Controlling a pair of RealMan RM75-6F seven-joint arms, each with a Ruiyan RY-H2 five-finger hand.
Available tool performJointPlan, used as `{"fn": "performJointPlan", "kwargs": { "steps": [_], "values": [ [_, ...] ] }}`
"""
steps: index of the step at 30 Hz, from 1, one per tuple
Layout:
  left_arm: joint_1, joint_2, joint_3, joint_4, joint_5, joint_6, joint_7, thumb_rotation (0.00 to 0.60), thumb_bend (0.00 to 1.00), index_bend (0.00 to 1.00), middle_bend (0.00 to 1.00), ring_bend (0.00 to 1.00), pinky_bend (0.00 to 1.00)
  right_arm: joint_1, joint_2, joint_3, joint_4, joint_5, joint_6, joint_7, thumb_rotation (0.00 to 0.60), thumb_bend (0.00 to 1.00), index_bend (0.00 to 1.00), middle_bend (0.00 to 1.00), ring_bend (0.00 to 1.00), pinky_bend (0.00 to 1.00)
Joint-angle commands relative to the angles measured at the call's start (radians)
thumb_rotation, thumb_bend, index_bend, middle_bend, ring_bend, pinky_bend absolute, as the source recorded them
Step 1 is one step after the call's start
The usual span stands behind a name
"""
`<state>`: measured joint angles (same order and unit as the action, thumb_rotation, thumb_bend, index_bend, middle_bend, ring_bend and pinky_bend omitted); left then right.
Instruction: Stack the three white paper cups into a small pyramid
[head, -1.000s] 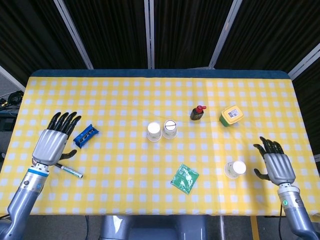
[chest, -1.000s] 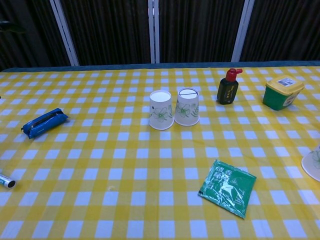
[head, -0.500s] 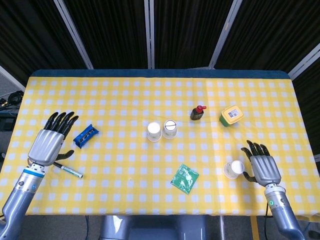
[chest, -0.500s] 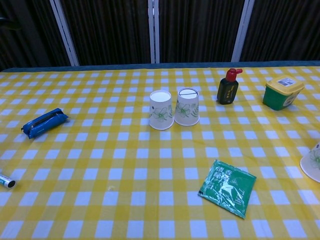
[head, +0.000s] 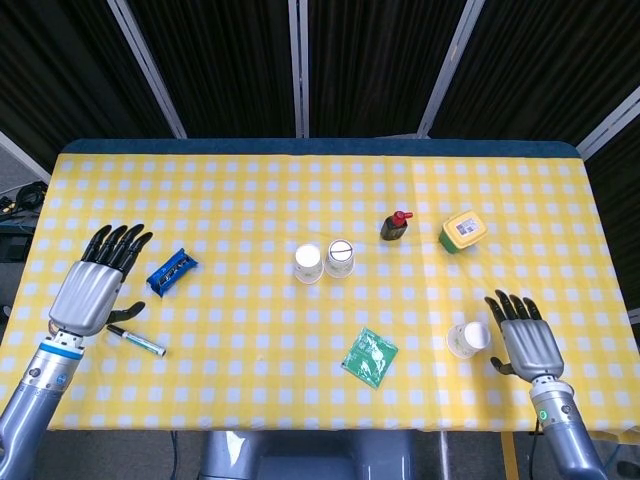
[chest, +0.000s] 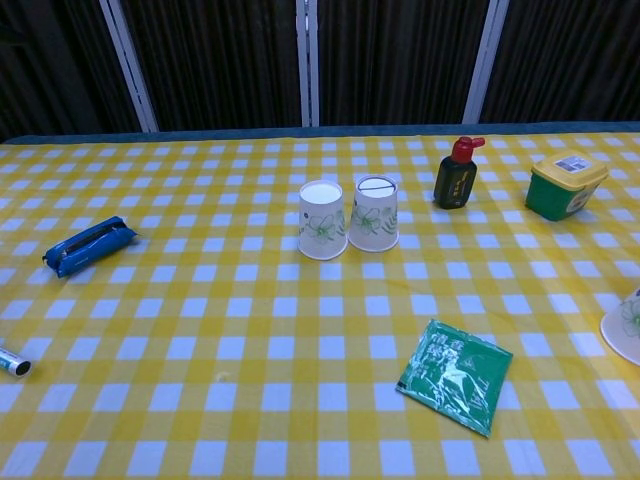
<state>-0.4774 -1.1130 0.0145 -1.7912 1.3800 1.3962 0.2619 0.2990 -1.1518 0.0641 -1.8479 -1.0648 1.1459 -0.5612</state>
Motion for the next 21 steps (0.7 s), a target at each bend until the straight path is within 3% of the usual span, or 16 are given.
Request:
{"fn": "performJointPlan", "kwargs": {
  "steps": [1,13,21],
  "values": [
    [0.007,0.006,-0.005,-0.003,0.008,0.000,-0.006,0.600,0.16,0.00,0.00,0.00,0.00,0.015,0.000,-0.009,-0.026,0.041,-0.006,-0.042,0.600,0.12,0.08,0.00,0.00,0.00],
    [0.034,0.017,-0.026,-0.007,0.044,-0.008,-0.028,0.600,0.16,0.00,0.00,0.00,0.00,0.046,-0.068,-0.007,0.028,0.024,0.003,-0.033,0.600,0.13,0.27,0.00,0.00,0.04],
    [0.042,0.018,-0.041,-0.004,0.044,-0.027,-0.033,0.600,0.16,0.00,0.00,0.00,0.00,0.054,-0.106,-0.006,0.076,0.006,0.020,-0.017,0.600,0.25,0.43,0.05,0.00,0.09]
  ]
}}
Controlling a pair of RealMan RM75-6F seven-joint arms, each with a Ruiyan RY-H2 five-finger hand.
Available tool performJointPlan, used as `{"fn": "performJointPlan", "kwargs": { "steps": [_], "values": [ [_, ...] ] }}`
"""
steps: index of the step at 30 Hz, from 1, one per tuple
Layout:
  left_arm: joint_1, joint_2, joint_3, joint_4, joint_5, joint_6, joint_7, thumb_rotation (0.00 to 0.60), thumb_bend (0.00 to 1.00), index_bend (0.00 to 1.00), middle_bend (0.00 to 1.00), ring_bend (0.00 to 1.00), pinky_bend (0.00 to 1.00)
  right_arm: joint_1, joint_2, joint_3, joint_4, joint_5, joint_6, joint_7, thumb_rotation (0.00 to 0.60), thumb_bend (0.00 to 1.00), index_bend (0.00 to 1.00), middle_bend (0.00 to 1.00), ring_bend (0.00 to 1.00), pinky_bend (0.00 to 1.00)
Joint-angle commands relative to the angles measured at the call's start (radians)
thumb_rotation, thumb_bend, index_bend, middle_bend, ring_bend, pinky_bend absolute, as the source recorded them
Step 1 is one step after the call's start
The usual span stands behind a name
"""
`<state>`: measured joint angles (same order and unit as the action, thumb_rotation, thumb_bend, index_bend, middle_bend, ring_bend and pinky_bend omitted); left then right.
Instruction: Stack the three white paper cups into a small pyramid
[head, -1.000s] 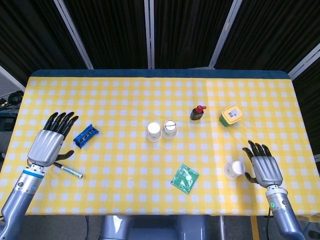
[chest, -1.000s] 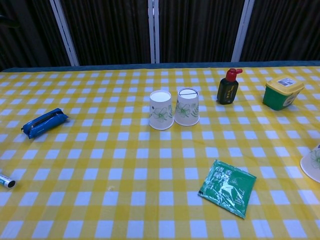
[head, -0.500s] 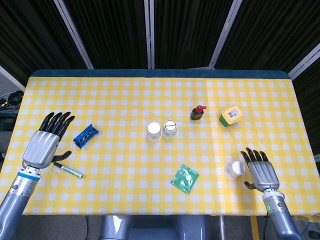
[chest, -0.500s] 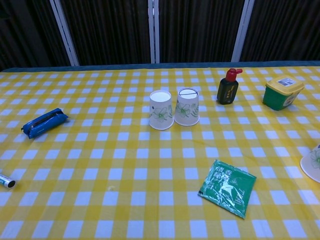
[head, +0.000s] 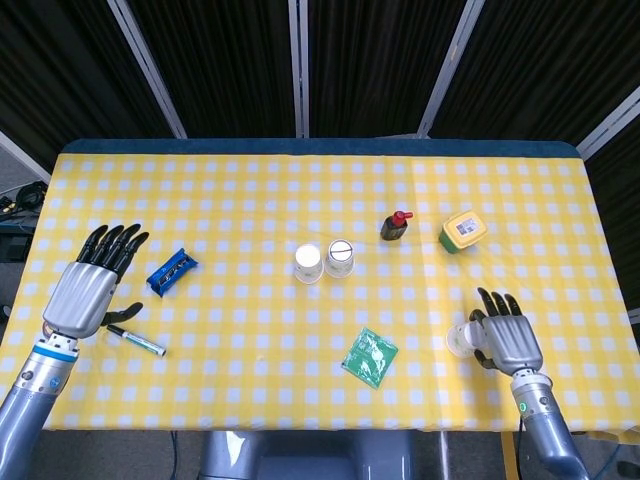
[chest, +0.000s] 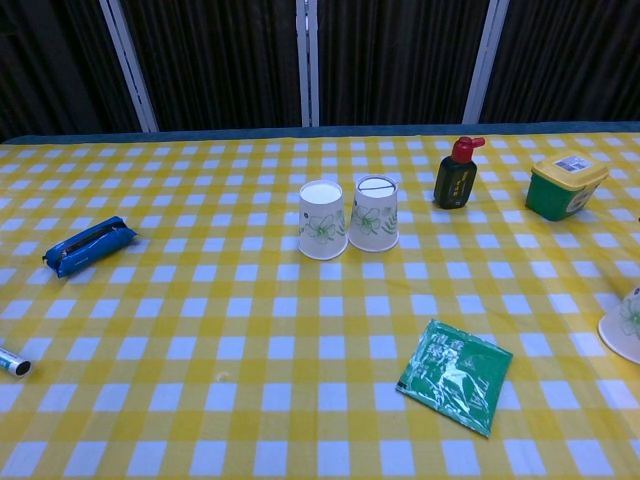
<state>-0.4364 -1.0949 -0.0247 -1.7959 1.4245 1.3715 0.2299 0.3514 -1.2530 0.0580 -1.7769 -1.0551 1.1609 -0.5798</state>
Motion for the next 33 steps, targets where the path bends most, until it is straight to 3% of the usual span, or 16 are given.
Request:
{"fn": "performJointPlan", "kwargs": {
  "steps": [1,8,20,26,33],
  "values": [
    [0.002,0.000,-0.004,0.001,0.000,-0.004,-0.002,0.600,0.16,0.00,0.00,0.00,0.00,0.002,-0.007,0.000,0.008,-0.006,0.007,0.001,0.600,0.26,0.44,0.06,0.00,0.09],
    [0.009,0.004,-0.020,0.003,-0.005,-0.019,-0.009,0.600,0.16,0.00,0.00,0.00,0.00,0.028,-0.004,0.034,-0.012,-0.051,0.033,0.009,0.600,0.26,0.46,0.08,0.00,0.10],
    [0.011,0.010,-0.046,0.013,-0.028,-0.051,-0.030,0.600,0.16,0.00,0.00,0.00,0.00,0.173,-0.022,0.170,-0.060,-0.060,-0.017,-0.006,0.600,0.25,0.45,0.08,0.00,0.10],
    [0.007,0.011,-0.062,0.028,-0.053,-0.077,-0.048,0.600,0.16,0.00,0.00,0.00,0.00,0.302,-0.094,0.256,-0.011,0.015,-0.100,-0.016,0.600,0.25,0.46,0.08,0.00,0.11],
    [0.004,0.010,-0.078,0.043,-0.082,-0.101,-0.059,0.600,0.16,0.00,0.00,0.00,0.00,0.431,-0.198,0.296,0.105,0.103,-0.180,-0.033,0.600,0.25,0.47,0.08,0.00,0.11]
  ]
}}
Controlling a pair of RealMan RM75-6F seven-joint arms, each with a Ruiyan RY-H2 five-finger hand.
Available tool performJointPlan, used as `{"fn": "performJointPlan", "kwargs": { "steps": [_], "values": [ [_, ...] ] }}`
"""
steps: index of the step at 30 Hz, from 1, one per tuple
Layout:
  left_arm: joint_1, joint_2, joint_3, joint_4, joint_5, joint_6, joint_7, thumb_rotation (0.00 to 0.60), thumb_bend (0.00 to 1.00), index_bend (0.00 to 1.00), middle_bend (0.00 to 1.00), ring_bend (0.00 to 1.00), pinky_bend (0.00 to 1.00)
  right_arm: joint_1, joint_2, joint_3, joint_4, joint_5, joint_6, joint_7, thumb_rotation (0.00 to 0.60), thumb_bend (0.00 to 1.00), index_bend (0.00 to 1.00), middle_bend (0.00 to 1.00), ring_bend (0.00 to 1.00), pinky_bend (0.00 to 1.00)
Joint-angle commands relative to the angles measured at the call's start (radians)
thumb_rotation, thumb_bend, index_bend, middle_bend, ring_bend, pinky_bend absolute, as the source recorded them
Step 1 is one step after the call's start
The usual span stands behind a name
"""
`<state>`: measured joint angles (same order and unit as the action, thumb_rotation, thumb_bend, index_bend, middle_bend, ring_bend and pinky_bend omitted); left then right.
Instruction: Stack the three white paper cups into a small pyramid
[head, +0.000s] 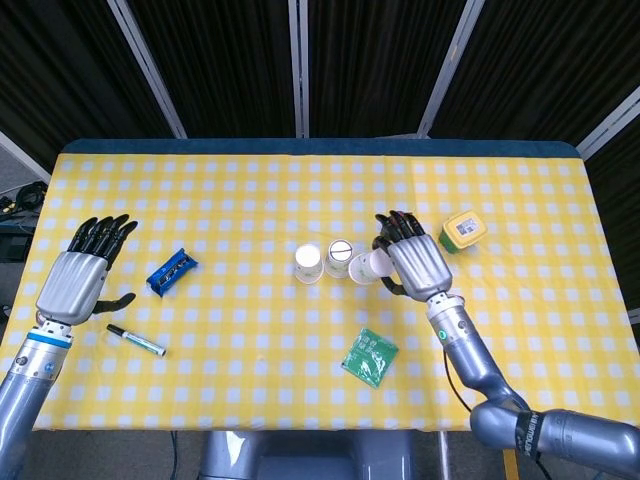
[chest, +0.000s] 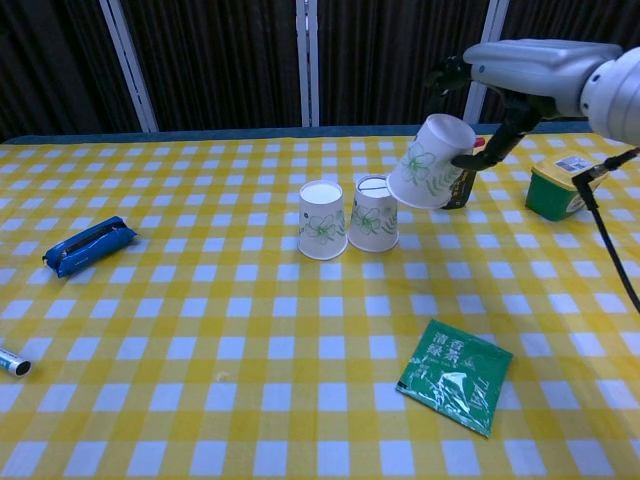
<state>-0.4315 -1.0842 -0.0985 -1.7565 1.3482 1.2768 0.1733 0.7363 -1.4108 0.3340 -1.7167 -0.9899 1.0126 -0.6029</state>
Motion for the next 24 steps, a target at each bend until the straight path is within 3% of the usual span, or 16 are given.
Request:
{"fn": "performJointPlan", "kwargs": {
  "steps": [1,13,24],
  "values": [
    [-0.002,0.000,-0.006,0.005,-0.009,-0.009,-0.004,0.600,0.16,0.00,0.00,0.00,0.00,0.067,-0.055,0.026,0.064,0.045,-0.041,-0.014,0.600,0.25,0.47,0.08,0.00,0.11],
    [-0.002,0.005,-0.018,0.014,-0.021,-0.033,-0.029,0.600,0.16,0.00,0.00,0.00,0.00,0.205,-0.163,0.054,0.228,0.098,-0.069,-0.023,0.600,0.25,0.47,0.09,0.00,0.11],
    [-0.006,0.008,-0.026,0.024,-0.024,-0.054,-0.047,0.600,0.16,0.00,0.00,0.00,0.00,0.241,-0.196,0.019,0.279,0.125,-0.060,-0.024,0.600,0.24,0.45,0.08,0.00,0.11]
  ]
}}
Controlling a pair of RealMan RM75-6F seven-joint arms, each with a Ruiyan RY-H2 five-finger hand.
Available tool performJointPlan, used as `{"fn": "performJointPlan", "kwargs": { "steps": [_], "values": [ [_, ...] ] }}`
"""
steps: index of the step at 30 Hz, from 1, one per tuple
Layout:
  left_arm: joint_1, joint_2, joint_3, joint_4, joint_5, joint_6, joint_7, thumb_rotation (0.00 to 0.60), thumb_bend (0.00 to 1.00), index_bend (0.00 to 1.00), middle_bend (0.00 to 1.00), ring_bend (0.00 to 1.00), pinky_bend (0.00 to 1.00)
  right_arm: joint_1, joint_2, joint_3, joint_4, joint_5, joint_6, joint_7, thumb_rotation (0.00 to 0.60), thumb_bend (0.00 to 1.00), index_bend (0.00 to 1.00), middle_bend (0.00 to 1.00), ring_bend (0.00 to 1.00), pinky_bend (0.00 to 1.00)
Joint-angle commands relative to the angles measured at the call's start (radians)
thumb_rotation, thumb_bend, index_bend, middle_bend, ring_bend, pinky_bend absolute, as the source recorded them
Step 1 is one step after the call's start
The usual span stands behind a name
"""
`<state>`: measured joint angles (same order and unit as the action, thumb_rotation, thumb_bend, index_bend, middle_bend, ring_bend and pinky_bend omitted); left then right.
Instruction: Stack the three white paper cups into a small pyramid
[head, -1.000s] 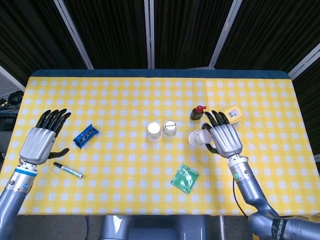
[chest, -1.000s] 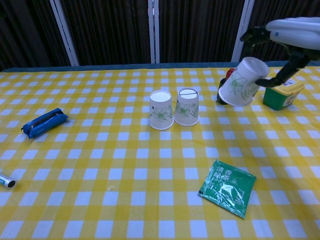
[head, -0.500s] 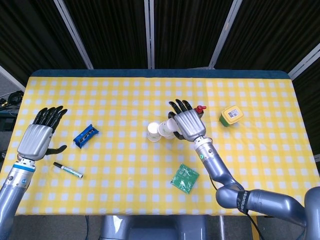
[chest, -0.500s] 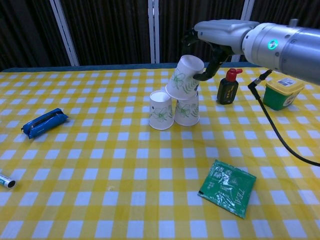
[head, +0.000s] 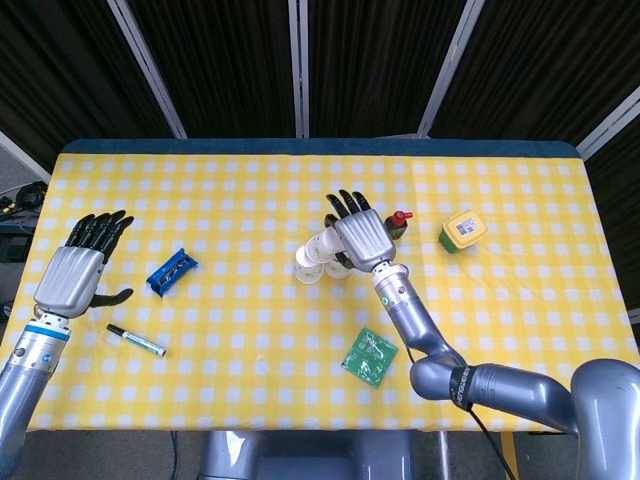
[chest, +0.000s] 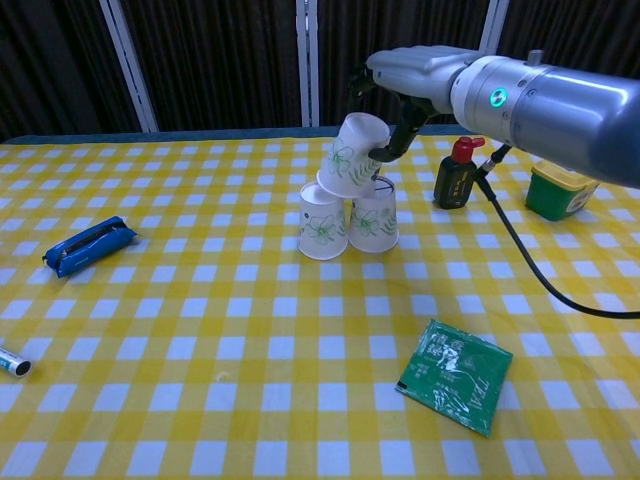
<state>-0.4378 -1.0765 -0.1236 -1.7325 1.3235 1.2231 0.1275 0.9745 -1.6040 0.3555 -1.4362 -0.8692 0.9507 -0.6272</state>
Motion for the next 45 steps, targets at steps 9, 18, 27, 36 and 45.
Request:
{"fn": "performJointPlan", "kwargs": {
  "steps": [9,18,27,36,45],
  "values": [
    [0.010,0.007,-0.006,-0.005,0.006,0.011,-0.012,0.600,0.16,0.00,0.00,0.00,0.00,0.023,0.013,-0.020,-0.052,0.035,0.027,-0.045,0.600,0.17,0.28,0.01,0.00,0.08],
    [0.019,0.012,-0.008,-0.007,0.016,0.024,-0.021,0.600,0.16,0.00,0.00,0.00,0.00,0.023,0.066,-0.033,-0.149,0.077,0.088,-0.113,0.600,0.16,0.24,0.00,0.00,0.07],
    [0.031,0.003,0.000,-0.004,0.034,0.042,0.007,0.600,0.16,0.00,0.00,0.00,0.00,-0.201,0.256,-0.199,-0.342,-0.116,0.319,-0.038,0.600,0.16,0.20,0.00,0.00,0.04],
    [0.070,-0.045,0.026,0.041,0.080,0.108,0.037,0.600,0.16,0.00,0.00,0.00,0.00,-0.458,0.313,-0.379,-0.230,-0.315,0.494,0.202,0.600,0.15,0.04,0.00,0.00,0.00],
    [0.142,-0.086,0.096,0.107,0.150,0.175,0.033,0.600,0.16,0.00,0.00,0.00,0.00,-0.619,0.318,-0.459,-0.114,-0.392,0.529,0.393,0.600,0.14,0.00,0.00,0.00,0.00]
  ]
}}
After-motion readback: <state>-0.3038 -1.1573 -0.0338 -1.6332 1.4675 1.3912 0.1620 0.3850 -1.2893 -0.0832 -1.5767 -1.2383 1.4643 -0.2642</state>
